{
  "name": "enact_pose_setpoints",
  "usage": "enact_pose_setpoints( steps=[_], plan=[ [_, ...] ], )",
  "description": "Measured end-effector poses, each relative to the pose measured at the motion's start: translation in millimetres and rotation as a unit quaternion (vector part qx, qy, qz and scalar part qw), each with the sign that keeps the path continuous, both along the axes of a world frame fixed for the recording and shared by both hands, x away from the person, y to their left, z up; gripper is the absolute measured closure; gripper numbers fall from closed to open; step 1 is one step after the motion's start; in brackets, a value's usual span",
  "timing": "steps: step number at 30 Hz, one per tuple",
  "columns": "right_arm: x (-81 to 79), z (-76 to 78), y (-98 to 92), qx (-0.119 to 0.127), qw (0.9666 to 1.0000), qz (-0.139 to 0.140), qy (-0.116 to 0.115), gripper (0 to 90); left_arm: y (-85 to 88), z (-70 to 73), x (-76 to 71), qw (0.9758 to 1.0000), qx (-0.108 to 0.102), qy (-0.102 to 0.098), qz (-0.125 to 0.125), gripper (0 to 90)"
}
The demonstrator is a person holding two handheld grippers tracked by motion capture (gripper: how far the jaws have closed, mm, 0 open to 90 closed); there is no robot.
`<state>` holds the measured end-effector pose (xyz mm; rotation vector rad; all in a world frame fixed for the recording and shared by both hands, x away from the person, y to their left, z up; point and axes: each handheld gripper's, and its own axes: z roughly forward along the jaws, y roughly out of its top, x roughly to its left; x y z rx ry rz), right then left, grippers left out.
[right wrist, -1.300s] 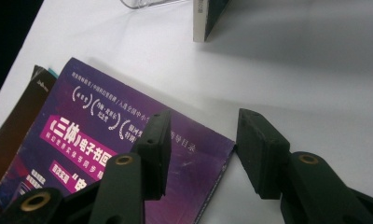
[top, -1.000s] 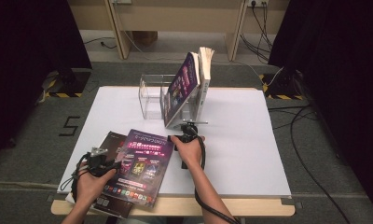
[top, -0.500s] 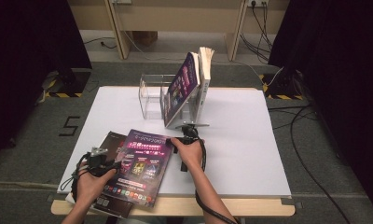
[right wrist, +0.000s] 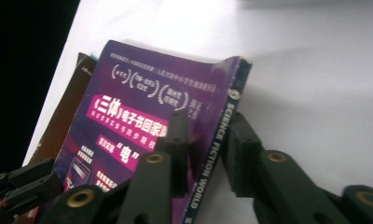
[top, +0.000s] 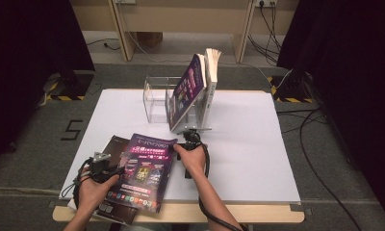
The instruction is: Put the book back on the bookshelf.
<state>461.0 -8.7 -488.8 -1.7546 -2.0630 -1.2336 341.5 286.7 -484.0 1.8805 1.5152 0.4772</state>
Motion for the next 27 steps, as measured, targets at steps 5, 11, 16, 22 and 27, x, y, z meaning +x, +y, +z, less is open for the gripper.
enact_pose_setpoints(
  steps=[5,11,16,22,27],
  plan=[
    [-2.8,9.2,1.3,0.010,0.9999,0.001,-0.011,79.2,2.7,-0.7,-0.6,0.9999,-0.015,0.002,-0.002,62.6],
    [-8.1,16.7,0.6,0.035,0.9990,-0.007,-0.028,81.1,4.5,2.1,-3.1,0.9991,-0.040,-0.010,0.003,54.9],
    [-13.7,32.6,-0.8,0.038,0.9973,-0.015,-0.062,83.1,7.1,10.5,-4.9,0.9984,-0.043,-0.036,0.010,52.0],
    [-18.5,51.2,-4.9,0.025,0.9944,-0.018,-0.101,84.6,8.0,11.1,-5.4,0.9979,-0.049,-0.040,0.012,51.5],
    [-23.2,64.4,-7.9,0.010,0.9907,-0.022,-0.134,84.8,7.9,11.9,-5.7,0.9976,-0.050,-0.045,0.013,51.2]
  ],
)
